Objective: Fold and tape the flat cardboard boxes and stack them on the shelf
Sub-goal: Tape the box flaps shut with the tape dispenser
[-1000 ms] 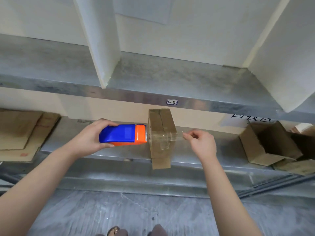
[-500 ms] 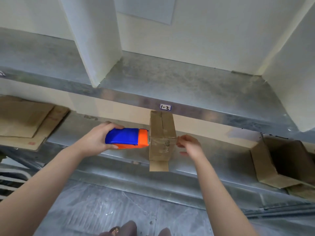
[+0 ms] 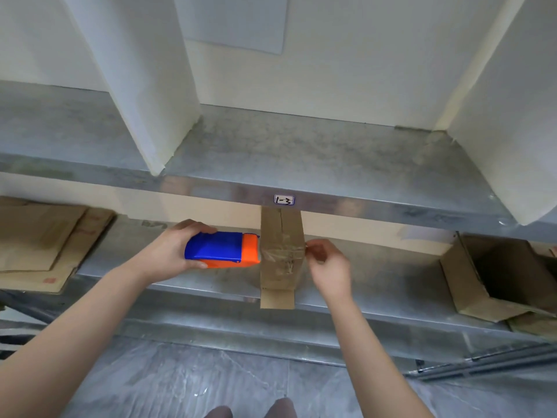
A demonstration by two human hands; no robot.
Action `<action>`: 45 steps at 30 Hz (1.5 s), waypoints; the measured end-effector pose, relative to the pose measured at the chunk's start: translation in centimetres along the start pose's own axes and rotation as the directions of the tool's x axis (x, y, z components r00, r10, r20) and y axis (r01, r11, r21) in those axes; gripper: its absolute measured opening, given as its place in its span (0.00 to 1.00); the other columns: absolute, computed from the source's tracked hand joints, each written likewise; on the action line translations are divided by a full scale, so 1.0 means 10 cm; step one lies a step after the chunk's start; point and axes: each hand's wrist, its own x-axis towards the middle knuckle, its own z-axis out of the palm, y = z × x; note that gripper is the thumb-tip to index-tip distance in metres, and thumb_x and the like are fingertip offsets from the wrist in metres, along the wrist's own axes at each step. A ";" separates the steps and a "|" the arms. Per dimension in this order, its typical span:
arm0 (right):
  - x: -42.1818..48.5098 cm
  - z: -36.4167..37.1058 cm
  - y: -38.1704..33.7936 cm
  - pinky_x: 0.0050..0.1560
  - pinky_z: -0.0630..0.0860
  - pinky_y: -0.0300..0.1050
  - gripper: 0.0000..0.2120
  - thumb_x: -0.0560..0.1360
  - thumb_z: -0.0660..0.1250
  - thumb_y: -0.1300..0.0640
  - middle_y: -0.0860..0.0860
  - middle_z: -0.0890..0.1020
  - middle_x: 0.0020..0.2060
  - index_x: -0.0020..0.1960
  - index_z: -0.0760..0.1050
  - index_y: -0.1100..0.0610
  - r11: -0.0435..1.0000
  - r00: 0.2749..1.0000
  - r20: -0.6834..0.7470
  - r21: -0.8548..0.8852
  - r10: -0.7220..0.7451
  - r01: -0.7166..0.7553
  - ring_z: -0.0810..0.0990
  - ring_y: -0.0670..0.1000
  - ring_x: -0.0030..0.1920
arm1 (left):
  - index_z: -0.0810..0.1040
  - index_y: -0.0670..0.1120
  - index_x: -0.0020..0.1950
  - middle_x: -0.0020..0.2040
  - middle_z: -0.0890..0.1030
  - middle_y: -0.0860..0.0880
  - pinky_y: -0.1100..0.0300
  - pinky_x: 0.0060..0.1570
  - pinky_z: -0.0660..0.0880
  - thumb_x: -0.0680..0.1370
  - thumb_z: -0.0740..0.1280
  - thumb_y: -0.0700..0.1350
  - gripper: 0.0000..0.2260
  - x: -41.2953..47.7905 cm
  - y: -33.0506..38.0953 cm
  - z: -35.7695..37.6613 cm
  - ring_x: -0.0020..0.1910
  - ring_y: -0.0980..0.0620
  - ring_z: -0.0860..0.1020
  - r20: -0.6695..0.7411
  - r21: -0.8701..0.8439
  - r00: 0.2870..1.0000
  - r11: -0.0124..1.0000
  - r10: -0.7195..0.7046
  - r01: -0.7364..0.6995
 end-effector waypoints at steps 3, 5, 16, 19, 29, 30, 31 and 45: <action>0.00 -0.05 0.02 0.53 0.74 0.33 0.09 0.76 0.68 0.61 0.44 0.85 0.47 0.52 0.82 0.52 0.998 0.994 0.099 -0.036 0.050 -0.047 0.82 0.43 0.49 | 0.75 0.51 0.64 0.57 0.76 0.55 0.64 0.58 0.68 0.63 0.82 0.45 0.32 0.01 -0.02 0.01 0.57 0.56 0.73 0.007 -0.012 1.000 1.000 0.004 -0.003; -0.01 -0.07 0.06 0.55 0.73 0.34 0.09 0.77 0.67 0.58 0.44 0.85 0.51 0.54 0.83 0.51 0.996 0.990 0.115 -0.054 0.080 -0.074 0.81 0.43 0.52 | 0.74 0.52 0.65 0.58 0.76 0.56 0.72 0.57 0.65 0.63 0.81 0.45 0.32 0.01 -0.03 0.02 0.57 0.58 0.72 0.017 -0.029 1.000 1.000 -0.005 0.006; -0.16 0.07 0.01 0.57 0.79 0.48 0.14 0.80 0.65 0.57 0.50 0.79 0.59 0.65 0.71 0.51 0.906 0.941 0.140 0.260 0.307 -0.334 0.81 0.52 0.57 | 0.74 0.53 0.66 0.57 0.75 0.57 0.76 0.54 0.63 0.64 0.81 0.44 0.32 0.04 -0.08 0.05 0.56 0.59 0.71 0.045 -0.050 0.999 0.999 0.005 -0.003; -0.14 -0.03 0.00 0.58 0.77 0.42 0.11 0.77 0.66 0.60 0.40 0.82 0.51 0.56 0.75 0.46 0.968 0.985 0.069 0.189 0.157 -0.167 0.81 0.43 0.54 | 0.73 0.54 0.66 0.57 0.75 0.57 0.70 0.55 0.65 0.64 0.81 0.45 0.32 0.06 -0.07 0.07 0.57 0.59 0.72 0.050 -0.050 0.999 0.999 0.011 -0.009; 0.05 0.04 -0.13 0.50 0.67 0.19 0.19 0.71 0.75 0.49 0.42 0.78 0.63 0.60 0.77 0.36 0.985 0.965 0.233 0.095 0.118 -0.143 0.76 0.39 0.60 | 0.71 0.62 0.63 0.57 0.75 0.67 0.67 0.54 0.69 0.67 0.78 0.50 0.28 0.05 -0.09 0.12 0.56 0.64 0.73 0.129 -0.045 0.992 0.999 -0.001 0.007; 0.05 0.05 -0.12 0.50 0.69 0.21 0.19 0.71 0.75 0.50 0.43 0.79 0.63 0.58 0.76 0.33 0.982 0.965 0.229 0.114 0.124 -0.153 0.77 0.41 0.60 | 0.70 0.65 0.62 0.57 0.74 0.69 0.70 0.53 0.68 0.67 0.78 0.50 0.28 0.02 -0.13 0.08 0.55 0.67 0.73 0.136 -0.051 0.991 0.999 -0.007 0.014; 0.05 0.08 -0.12 0.51 0.70 0.23 0.19 0.71 0.75 0.50 0.43 0.79 0.63 0.57 0.76 0.32 0.979 0.964 0.232 0.124 0.130 -0.162 0.78 0.42 0.61 | 0.68 0.68 0.61 0.57 0.73 0.71 0.73 0.53 0.67 0.67 0.79 0.51 0.29 -0.02 -0.17 0.03 0.55 0.70 0.72 0.135 -0.056 0.991 0.998 -0.013 0.021; 0.07 0.23 -0.17 0.44 0.65 0.16 0.20 0.73 0.73 0.52 0.47 0.74 0.69 0.64 0.77 0.41 0.983 0.957 0.251 0.076 0.145 -0.169 0.75 0.38 0.54 | 0.73 0.56 0.66 0.62 0.77 0.55 0.60 0.59 0.69 0.65 0.81 0.49 0.32 -0.29 -0.44 -0.30 0.61 0.53 0.75 0.046 0.041 0.999 0.999 -0.029 0.028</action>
